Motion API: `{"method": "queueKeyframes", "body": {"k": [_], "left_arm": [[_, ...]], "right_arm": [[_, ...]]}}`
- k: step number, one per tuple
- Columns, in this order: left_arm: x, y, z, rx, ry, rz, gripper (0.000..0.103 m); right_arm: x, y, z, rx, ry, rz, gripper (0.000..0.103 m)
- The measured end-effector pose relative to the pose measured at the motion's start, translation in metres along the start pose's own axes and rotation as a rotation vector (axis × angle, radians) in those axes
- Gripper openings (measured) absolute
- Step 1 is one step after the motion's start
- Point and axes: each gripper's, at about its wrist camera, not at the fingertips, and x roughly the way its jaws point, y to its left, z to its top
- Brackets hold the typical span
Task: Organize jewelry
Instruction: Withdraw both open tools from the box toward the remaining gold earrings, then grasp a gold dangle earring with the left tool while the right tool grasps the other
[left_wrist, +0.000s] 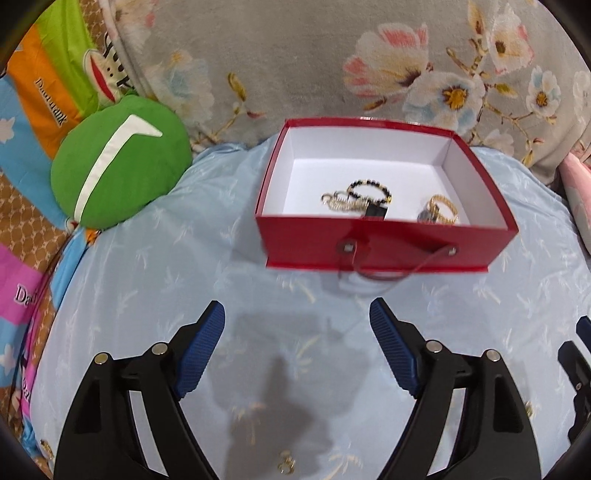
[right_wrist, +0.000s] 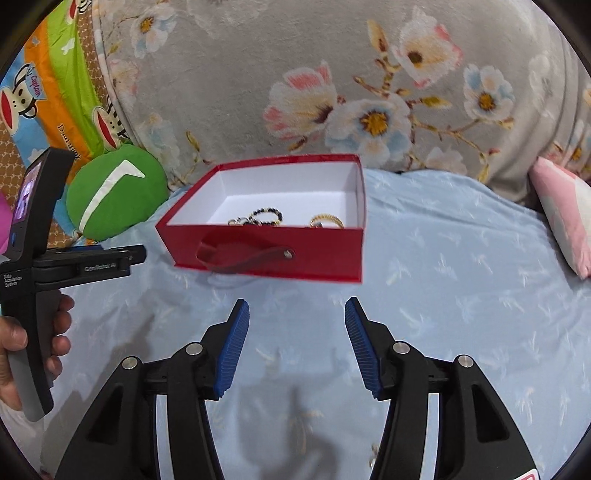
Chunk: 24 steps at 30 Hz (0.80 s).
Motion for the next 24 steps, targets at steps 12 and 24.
{"method": "queueKeyframes", "body": {"k": [12,24], "left_arm": [[-0.001,0.042,-0.097,-0.093,0.149,-0.014,0.078],[0.002,0.062,-0.142,-0.179,0.216,-0.043,0.078]], "right_arm": [[-0.011,-0.045,-0.079,0.093,0.147,-0.099,0.053],[0.005,-0.049,-0.119,0.120,0.226,-0.114,0.053]]}}
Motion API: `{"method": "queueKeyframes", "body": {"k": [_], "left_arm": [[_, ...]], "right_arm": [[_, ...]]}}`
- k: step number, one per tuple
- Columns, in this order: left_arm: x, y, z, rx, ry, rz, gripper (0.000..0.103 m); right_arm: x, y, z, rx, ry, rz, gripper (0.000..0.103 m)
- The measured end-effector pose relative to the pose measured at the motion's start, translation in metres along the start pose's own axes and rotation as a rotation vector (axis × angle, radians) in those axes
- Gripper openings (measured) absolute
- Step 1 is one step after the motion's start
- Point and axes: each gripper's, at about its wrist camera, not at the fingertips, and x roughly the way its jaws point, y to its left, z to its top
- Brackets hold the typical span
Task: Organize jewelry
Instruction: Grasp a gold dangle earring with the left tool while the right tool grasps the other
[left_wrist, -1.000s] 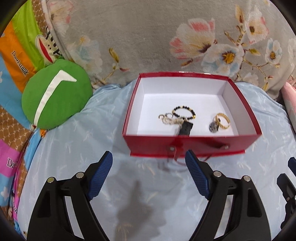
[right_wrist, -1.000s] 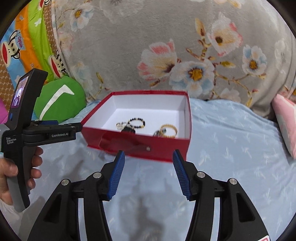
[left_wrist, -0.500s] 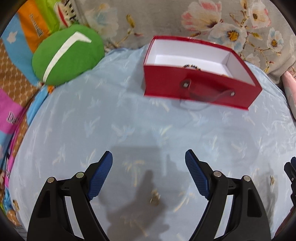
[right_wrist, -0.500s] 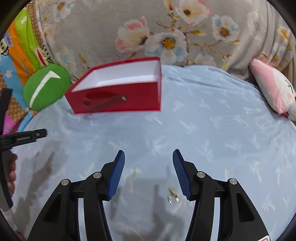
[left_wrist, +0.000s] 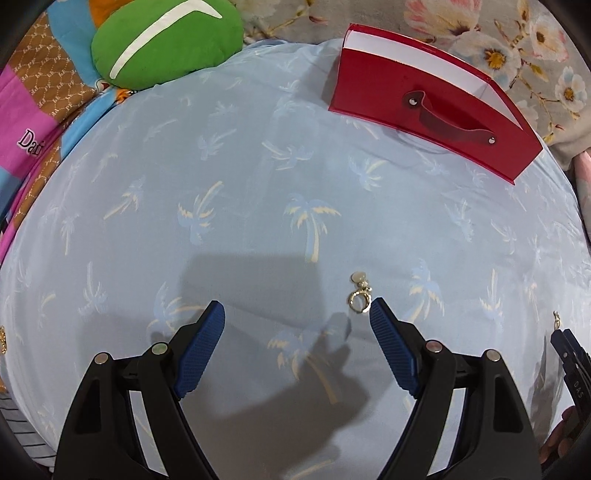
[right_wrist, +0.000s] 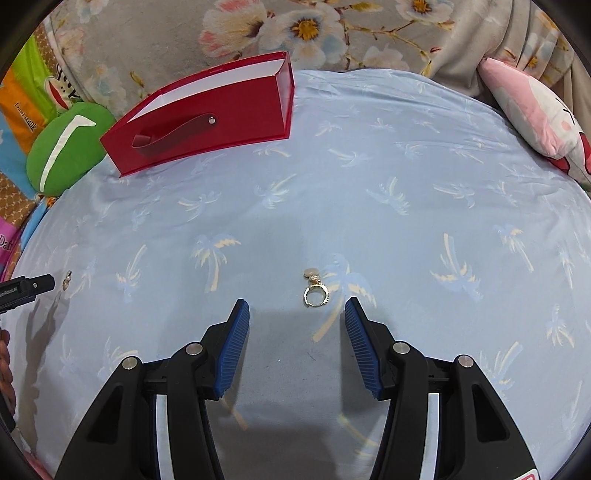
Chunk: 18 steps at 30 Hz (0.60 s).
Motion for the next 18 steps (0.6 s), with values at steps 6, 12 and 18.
{"method": "queueKeyframes", "body": {"k": [6,12,18], "left_arm": [[0.004,-0.010,-0.004,0.022,0.008,-0.029,0.078],[0.011,-0.027,0.000,0.048,0.012,-0.048,0.078],[0.017,-0.040,0.003,0.068,0.011,-0.023,0.069]], "right_arm": [[0.006,0.005,0.000,-0.021,-0.003,-0.021,0.050],[0.009,0.003,0.005,-0.011,-0.007,-0.026,0.032],[0.011,0.004,0.007,-0.021,-0.005,-0.035,0.015]]}}
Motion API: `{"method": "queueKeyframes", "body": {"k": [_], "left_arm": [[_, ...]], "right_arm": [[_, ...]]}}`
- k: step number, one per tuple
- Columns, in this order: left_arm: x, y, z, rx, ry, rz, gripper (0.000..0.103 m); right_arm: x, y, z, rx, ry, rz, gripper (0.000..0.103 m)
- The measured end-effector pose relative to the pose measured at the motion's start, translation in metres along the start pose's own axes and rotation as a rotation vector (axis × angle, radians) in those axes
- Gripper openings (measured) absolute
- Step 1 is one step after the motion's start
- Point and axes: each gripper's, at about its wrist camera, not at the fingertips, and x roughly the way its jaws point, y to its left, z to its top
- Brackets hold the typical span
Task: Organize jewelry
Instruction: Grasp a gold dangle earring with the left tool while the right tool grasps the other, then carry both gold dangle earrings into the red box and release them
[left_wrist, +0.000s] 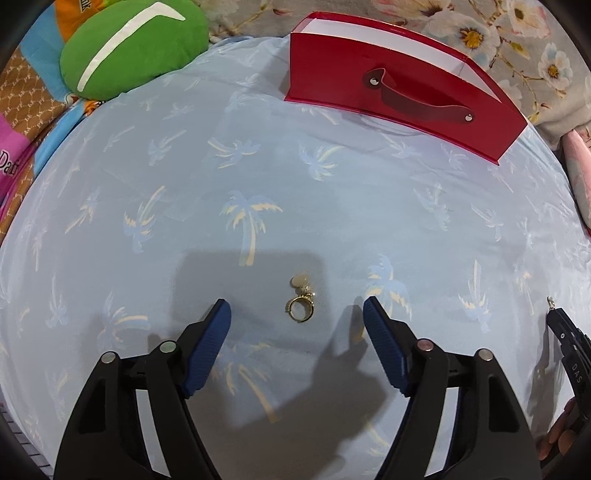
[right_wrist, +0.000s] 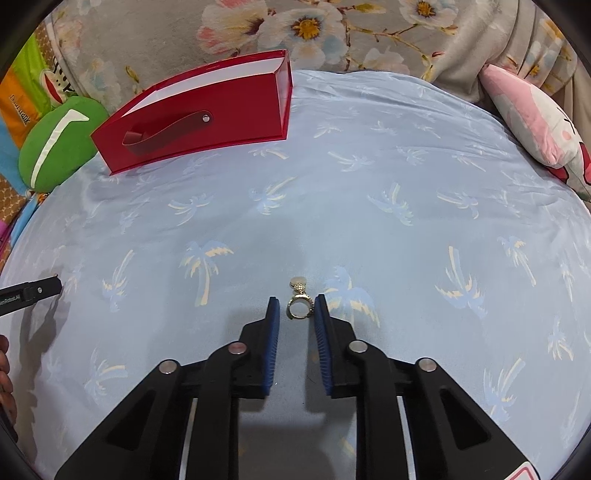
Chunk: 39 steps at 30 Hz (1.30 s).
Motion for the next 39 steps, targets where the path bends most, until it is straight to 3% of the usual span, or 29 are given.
{"method": "queueKeyframes", "body": {"k": [4,6,9,25,39], "left_arm": [[-0.001,-0.002,0.001,0.010,-0.008,0.010,0.055],[-0.002,-0.003,0.001,0.019,-0.010,0.007,0.035],[-0.003,-0.003,0.002,0.024,-0.006,-0.007,0.014],[-0.048,-0.014,0.015,0.034,-0.099,-0.089,0.013],[-0.076,-0.027,0.044,0.052,-0.180,-0.098,0.013]], "right_arm": [[0.000,0.000,0.000,0.001,0.001,0.007,0.014],[0.000,0.000,0.000,0.009,0.005,0.023,0.014],[-0.001,0.003,0.000,0.016,0.010,0.049,0.013],[-0.034,0.025,0.016,-0.008,-0.060,0.130,0.013],[-0.069,0.051,0.053,-0.068,-0.176,0.193,0.013]]}}
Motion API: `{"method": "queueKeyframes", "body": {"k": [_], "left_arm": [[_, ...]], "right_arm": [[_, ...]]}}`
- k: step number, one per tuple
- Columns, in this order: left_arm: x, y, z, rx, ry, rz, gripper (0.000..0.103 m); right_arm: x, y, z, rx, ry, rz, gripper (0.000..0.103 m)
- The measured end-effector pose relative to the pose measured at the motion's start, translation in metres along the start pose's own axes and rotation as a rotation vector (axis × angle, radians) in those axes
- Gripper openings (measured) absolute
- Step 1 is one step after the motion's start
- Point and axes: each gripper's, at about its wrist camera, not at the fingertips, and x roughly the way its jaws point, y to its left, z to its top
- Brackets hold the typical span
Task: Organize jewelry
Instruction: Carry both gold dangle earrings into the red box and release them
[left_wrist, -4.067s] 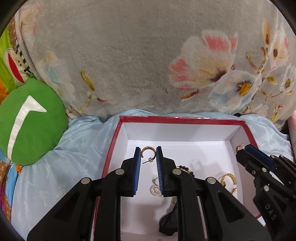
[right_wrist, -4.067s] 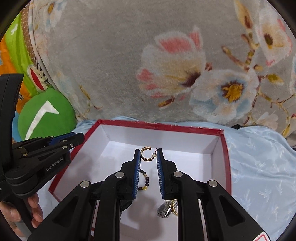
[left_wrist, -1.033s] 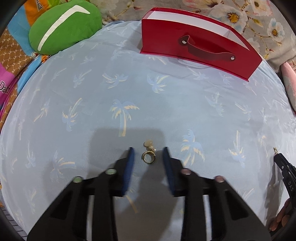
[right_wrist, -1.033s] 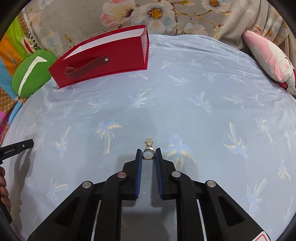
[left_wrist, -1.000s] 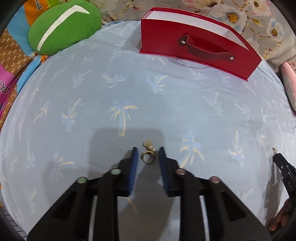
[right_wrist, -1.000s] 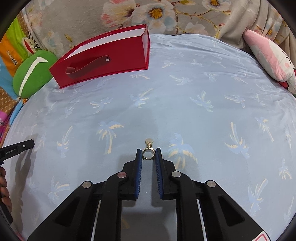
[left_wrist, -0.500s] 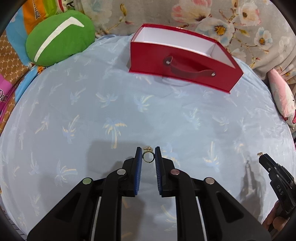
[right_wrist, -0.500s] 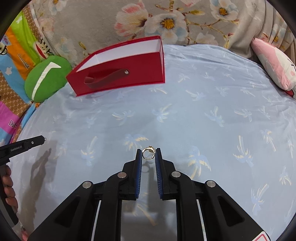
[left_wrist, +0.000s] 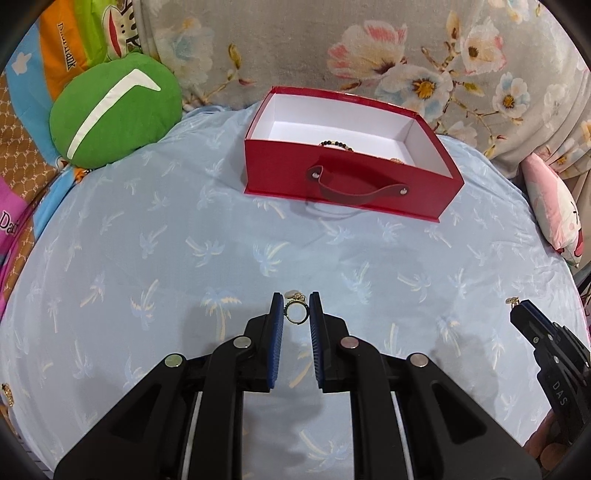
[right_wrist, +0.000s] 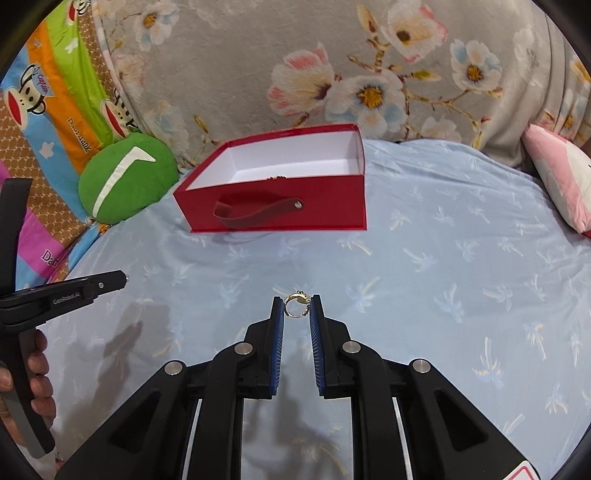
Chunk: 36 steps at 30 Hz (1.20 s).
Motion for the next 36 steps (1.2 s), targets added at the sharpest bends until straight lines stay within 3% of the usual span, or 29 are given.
{"method": "queueKeyframes", "body": {"k": [19,36], "left_arm": [[-0.004,-0.015,0.046,0.032,-0.091,-0.001,0.013],[0.022,-0.025,0.138,0.071,-0.201,0.048,0.013]], "right_arm": [[0.004,0.026,0.049,-0.059,-0.092,0.040,0.014],[0.056,0.025,0.141,-0.094,-0.166,0.058,0.014]]}}
